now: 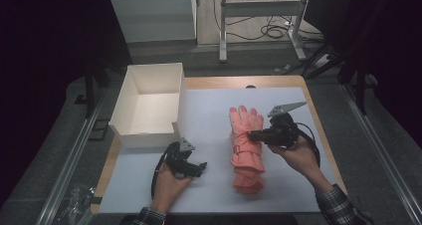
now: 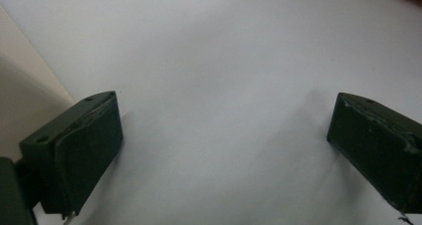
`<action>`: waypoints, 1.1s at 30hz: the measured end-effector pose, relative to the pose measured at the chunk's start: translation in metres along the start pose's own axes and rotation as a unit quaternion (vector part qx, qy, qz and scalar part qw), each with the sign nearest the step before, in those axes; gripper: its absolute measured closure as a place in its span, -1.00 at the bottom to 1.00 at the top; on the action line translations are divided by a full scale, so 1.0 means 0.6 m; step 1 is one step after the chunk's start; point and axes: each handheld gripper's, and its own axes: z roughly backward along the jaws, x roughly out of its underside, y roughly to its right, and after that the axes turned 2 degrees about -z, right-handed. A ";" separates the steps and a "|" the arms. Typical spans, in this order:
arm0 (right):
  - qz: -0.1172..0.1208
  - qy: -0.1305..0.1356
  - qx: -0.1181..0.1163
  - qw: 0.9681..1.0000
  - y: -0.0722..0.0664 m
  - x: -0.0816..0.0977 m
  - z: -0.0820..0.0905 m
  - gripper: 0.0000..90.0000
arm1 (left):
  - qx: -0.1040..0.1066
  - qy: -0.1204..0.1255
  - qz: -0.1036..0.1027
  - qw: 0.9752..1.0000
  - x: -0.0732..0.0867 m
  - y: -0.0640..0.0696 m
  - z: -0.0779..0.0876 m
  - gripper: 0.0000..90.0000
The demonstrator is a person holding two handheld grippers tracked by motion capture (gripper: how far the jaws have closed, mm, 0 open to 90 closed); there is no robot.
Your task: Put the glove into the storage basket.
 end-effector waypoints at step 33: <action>0.017 0.012 0.038 0.999 -0.008 0.083 -0.009 0.30 | -0.001 0.001 0.000 1.000 0.000 0.000 0.000 -0.98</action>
